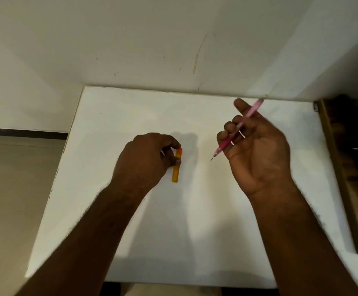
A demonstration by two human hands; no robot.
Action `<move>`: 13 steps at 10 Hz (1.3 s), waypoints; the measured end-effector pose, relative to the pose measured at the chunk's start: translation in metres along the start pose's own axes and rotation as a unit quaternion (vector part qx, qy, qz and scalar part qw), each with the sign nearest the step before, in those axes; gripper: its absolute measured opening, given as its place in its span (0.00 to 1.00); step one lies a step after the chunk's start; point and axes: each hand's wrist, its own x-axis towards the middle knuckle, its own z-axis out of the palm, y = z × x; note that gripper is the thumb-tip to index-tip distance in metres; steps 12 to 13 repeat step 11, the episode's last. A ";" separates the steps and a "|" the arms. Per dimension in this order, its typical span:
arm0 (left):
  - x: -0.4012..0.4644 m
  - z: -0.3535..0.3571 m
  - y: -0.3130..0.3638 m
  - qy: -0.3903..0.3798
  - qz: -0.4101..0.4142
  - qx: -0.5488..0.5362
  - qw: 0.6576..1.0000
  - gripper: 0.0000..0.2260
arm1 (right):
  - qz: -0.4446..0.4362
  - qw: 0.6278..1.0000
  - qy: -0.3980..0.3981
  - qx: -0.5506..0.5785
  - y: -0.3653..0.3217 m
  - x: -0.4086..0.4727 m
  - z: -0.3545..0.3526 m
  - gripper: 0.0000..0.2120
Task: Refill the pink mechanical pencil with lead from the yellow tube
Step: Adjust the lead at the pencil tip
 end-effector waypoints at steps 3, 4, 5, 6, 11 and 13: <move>0.001 0.002 0.003 -0.001 -0.018 0.034 0.999 0.11 | -0.100 0.785 0.081 -0.605 0.025 -0.003 -0.006 0.09; 0.002 0.001 0.004 -0.004 -0.019 0.040 0.999 0.12 | -0.094 0.725 0.080 -0.678 0.030 -0.001 -0.008 0.10; 0.002 0.002 0.005 -0.007 -0.014 0.048 0.999 0.13 | -0.096 0.675 0.076 -0.728 0.037 0.001 -0.006 0.11; 0.003 0.002 0.006 -0.009 -0.014 0.049 0.999 0.13 | -0.113 0.641 0.077 -0.756 0.041 0.002 -0.005 0.12; -0.003 -0.012 0.004 0.059 0.046 0.011 0.997 0.16 | -0.175 0.612 0.070 -0.768 0.024 -0.010 0.001 0.19; -0.003 -0.012 0.004 0.059 0.046 0.011 0.997 0.16 | -0.175 0.612 0.070 -0.768 0.024 -0.010 0.001 0.19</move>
